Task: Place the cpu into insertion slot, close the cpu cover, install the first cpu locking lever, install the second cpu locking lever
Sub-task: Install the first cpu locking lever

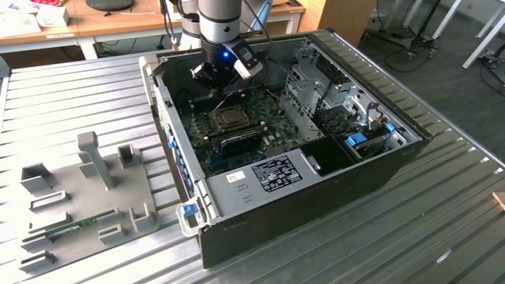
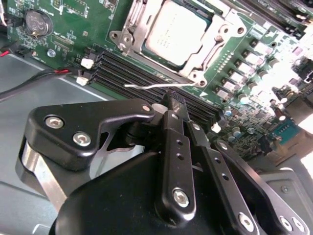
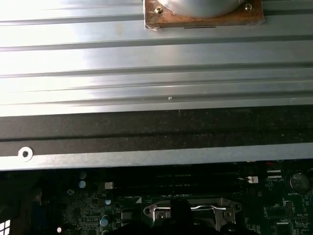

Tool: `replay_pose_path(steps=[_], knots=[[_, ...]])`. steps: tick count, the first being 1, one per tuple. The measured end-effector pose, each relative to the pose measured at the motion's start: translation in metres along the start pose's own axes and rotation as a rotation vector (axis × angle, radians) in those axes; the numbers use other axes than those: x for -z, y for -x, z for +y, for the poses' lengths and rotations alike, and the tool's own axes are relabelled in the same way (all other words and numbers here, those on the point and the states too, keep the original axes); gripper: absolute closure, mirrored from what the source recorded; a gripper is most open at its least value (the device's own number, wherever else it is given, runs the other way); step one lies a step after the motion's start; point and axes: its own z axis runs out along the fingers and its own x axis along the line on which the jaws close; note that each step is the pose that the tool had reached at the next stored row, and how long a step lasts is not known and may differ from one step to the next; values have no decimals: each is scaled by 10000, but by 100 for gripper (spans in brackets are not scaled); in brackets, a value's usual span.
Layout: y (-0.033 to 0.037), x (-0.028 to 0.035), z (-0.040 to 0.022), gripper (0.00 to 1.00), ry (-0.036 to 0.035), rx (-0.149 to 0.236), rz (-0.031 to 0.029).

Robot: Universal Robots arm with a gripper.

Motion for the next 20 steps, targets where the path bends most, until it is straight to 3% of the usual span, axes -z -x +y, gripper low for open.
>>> replay_pose_path(steps=[3,11,20], knots=[[4,-1,1,89,134,-9,6],[9,-9,0,89,150,-8,7],[62,-56,-4,89,149,-12,19]])
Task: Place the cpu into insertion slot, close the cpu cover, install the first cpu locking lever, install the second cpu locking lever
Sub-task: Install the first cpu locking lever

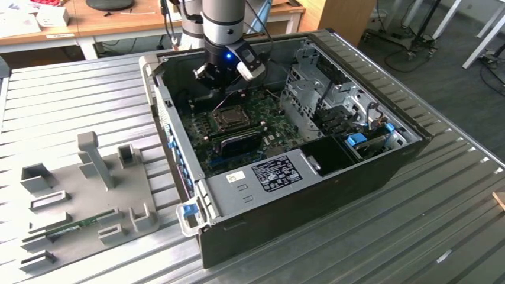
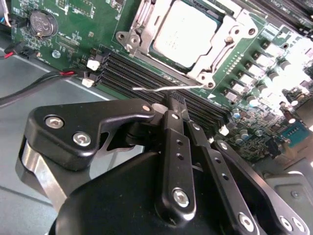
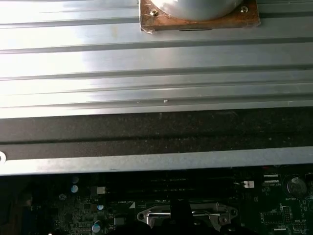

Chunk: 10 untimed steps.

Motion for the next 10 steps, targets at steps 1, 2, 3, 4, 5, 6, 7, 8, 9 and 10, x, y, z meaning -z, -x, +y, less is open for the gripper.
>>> replay_pose_path(steps=[1,2,3,4,5,6,7,8,9,10], knots=[[1,-4,0,89,-1,0,1],[1,-5,1,89,-2,-2,1],[1,-5,1,89,-2,-1,1],[1,-5,1,89,-2,0,0],[1,-6,2,89,-2,0,0],[1,-6,3,89,-1,0,1],[1,-6,4,89,-1,-1,1],[1,-6,5,89,5,-1,1],[1,-7,6,89,14,0,1],[1,-8,7,89,22,-1,0]])
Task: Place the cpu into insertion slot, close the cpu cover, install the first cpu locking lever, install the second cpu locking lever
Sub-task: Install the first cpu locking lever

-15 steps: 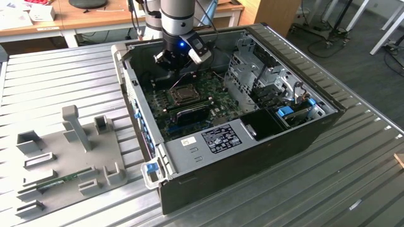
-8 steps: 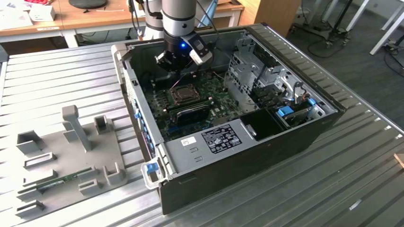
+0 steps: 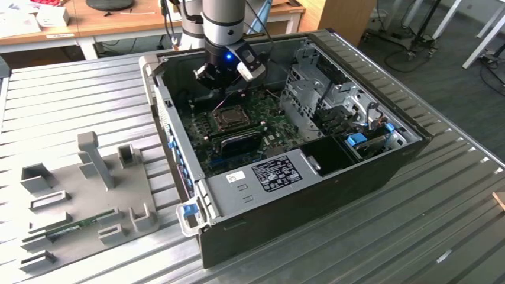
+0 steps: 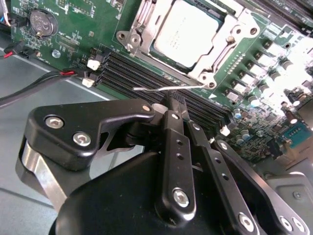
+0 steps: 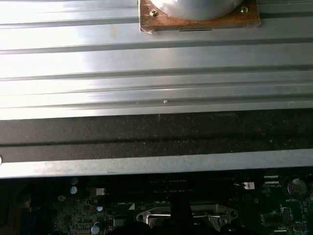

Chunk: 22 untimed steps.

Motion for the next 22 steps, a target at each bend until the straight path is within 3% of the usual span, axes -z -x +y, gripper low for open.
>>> replay_pose_path(steps=[8,22], knots=[[-1,-11,1,89,151,-11,7],[4,-75,-10,89,194,-13,11]])
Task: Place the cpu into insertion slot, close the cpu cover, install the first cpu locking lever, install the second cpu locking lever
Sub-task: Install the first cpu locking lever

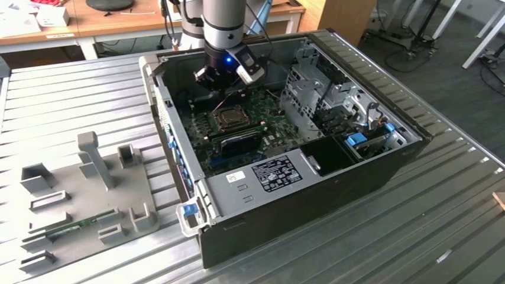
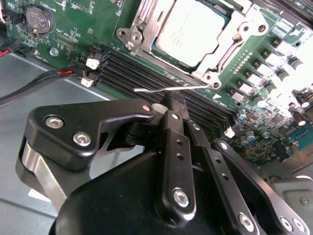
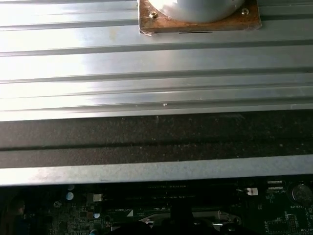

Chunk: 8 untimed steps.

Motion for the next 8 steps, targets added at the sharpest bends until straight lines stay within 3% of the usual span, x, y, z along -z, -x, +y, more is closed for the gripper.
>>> replay_pose_path(steps=[8], knots=[[1,-4,-1,89,2,0,-1]])
